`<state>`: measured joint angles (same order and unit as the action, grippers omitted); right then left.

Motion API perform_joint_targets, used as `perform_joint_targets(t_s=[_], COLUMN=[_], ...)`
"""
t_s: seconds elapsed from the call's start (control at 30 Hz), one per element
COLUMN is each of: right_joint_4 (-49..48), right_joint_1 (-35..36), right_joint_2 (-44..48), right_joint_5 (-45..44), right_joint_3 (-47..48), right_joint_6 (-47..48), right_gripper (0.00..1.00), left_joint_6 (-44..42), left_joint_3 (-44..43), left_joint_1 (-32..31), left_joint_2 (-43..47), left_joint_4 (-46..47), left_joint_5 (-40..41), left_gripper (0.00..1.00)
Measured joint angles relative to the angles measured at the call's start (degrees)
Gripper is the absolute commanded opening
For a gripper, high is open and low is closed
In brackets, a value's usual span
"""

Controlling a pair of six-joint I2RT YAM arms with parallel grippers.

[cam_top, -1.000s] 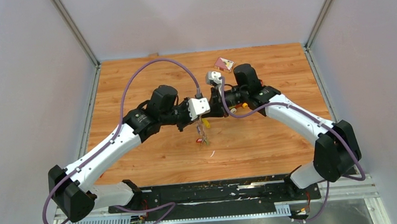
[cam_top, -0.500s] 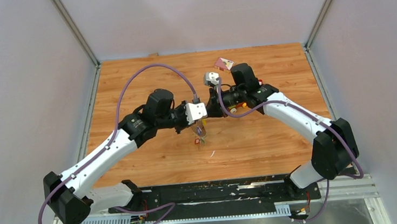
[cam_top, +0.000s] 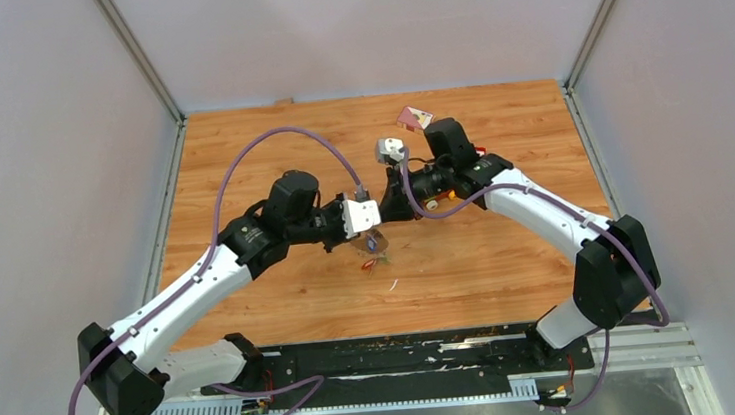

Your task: Put the keys on the keyring

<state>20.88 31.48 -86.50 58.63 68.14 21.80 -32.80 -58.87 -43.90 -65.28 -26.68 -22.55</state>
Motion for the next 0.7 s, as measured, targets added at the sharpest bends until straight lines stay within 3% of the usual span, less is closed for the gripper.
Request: perform_joint_targets(t_s=[0.27,0.7], right_joint_4=[2.6,5.2], right_joint_1=[0.0,0.3], right_joint_2=[-0.5,4.8], right_joint_5=[3.4,3.7], right_joint_3=[0.2,-1.1], right_joint_6=[3.4,9.7], right_gripper=[0.07,0.38], left_joint_6=[-3.0,-5.2], left_joint_3=[2.3,2.6], left_joint_1=[0.0,0.5], left_joint_2=[2.1,3.3], left_joint_4=[1.7,3.7], left_joint_5=[-2.8,-9.4], left_gripper=[0.0,0.0])
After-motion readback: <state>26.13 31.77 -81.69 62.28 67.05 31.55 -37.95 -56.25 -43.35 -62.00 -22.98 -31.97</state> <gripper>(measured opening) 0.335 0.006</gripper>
